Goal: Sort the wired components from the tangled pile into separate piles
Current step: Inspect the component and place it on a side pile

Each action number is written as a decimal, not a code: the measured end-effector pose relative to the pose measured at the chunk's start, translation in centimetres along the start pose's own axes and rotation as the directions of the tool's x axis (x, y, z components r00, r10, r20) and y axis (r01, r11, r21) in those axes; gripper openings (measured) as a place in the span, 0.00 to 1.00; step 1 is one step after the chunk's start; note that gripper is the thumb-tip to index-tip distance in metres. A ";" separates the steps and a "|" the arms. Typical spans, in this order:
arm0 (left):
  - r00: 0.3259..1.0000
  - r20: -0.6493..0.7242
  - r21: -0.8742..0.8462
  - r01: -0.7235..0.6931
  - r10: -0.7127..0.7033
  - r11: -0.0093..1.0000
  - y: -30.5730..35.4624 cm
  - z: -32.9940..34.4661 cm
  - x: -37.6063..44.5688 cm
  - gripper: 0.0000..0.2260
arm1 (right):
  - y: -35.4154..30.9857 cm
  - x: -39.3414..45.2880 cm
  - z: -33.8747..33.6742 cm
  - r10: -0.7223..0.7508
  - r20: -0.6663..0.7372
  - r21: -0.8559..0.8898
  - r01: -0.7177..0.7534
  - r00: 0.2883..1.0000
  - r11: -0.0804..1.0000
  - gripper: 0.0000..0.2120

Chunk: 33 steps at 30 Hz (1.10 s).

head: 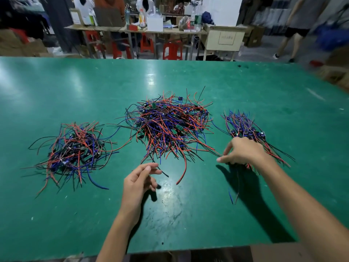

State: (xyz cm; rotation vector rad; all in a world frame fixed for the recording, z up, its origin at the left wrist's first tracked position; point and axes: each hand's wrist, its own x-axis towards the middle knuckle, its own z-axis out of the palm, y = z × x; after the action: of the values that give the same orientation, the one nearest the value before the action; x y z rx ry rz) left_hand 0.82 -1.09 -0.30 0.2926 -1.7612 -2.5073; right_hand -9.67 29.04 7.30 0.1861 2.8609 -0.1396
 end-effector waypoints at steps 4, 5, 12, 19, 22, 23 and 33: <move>1.000 0.007 0.031 -0.012 0.011 0.999 -0.1 0.2 -0.2 0.10 | -0.4 -2.1 1.7 0.015 -0.180 -0.157 -0.044 0.984 0.987 0.21; 1.000 0.007 0.039 -0.019 0.019 0.999 0.0 0.3 -0.3 0.10 | -0.4 -2.5 1.8 0.008 -0.188 -0.098 -0.027 0.982 0.995 0.18; 0.987 0.058 0.244 -0.163 0.153 0.956 0.2 1.6 -1.1 0.10 | -2.0 -5.7 1.8 -0.383 0.070 0.909 0.099 0.921 0.404 0.12; 0.930 0.320 0.226 0.113 -0.183 0.968 -0.2 5.3 -1.5 0.19 | -6.3 -6.6 7.1 -0.381 -0.119 0.988 0.147 0.917 0.044 0.09; 0.914 0.364 0.256 0.089 -0.181 0.962 -0.3 5.0 -1.3 0.12 | -6.7 -6.8 9.0 -0.308 -0.194 0.978 0.210 0.931 0.018 0.12; 0.915 0.365 0.250 0.079 -0.169 0.965 -0.5 4.8 -1.3 0.09 | -6.6 -6.7 9.3 -0.285 -0.212 0.974 0.226 0.935 0.017 0.14; 0.874 0.426 0.341 0.086 -0.236 0.936 -0.5 4.4 -1.2 0.09 | -5.7 -6.2 10.7 -0.198 -0.236 0.956 0.191 0.951 -0.222 0.11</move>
State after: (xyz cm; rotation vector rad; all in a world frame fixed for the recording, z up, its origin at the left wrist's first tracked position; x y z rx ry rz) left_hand 1.17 3.38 0.81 -0.1751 -2.4168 -2.5550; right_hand -1.75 21.54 -0.85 -0.0327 1.8148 -2.4906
